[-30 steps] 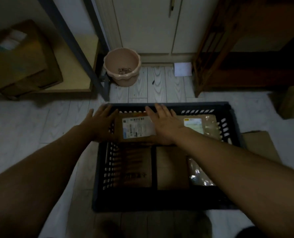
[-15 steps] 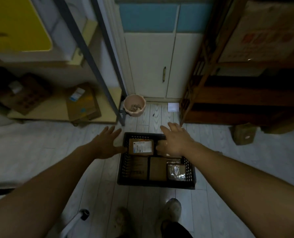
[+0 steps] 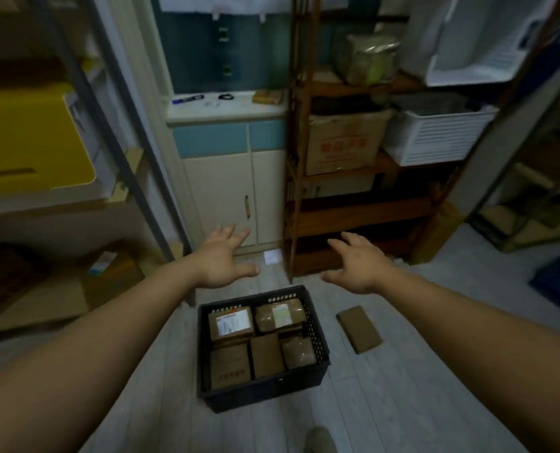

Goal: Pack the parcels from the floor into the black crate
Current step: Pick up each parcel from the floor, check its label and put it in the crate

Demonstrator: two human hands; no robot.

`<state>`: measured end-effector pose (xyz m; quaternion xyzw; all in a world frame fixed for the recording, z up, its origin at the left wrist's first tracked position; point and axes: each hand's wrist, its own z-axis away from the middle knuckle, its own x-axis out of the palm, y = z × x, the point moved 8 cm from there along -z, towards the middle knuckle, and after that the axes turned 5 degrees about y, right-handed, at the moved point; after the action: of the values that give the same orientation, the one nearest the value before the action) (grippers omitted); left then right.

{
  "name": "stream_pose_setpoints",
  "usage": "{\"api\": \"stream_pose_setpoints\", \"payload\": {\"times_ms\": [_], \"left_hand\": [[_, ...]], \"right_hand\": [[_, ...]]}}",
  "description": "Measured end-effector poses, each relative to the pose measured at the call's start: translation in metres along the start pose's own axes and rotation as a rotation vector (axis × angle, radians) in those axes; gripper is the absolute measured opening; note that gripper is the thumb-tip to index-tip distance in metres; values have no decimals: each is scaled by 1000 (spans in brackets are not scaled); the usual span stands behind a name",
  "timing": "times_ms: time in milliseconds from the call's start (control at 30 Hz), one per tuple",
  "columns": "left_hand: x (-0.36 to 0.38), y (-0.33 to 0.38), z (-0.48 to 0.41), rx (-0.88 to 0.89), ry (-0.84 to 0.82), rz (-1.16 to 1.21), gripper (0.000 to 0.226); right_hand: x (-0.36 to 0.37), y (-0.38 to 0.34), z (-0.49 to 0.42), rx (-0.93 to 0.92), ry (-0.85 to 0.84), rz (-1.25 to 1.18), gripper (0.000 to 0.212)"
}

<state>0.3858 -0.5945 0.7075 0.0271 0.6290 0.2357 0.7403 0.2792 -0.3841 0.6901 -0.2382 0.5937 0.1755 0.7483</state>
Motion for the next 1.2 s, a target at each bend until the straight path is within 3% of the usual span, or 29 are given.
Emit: {"api": "stream_pose_setpoints", "payload": {"times_ms": [300, 700, 933, 1200], "left_hand": [[-14, 145, 2, 174, 61, 18, 90], [26, 365, -67, 206, 71, 180, 87], [63, 408, -124, 182, -26, 189, 86], [106, 422, -254, 129, -107, 212, 85]], "right_hand": [[-68, 122, 84, 166, 104, -48, 85], [-125, 327, 148, 204, 232, -112, 83], [-115, 401, 102, 216, 201, -190, 84], [-95, 460, -31, 172, 92, -212, 83]]}}
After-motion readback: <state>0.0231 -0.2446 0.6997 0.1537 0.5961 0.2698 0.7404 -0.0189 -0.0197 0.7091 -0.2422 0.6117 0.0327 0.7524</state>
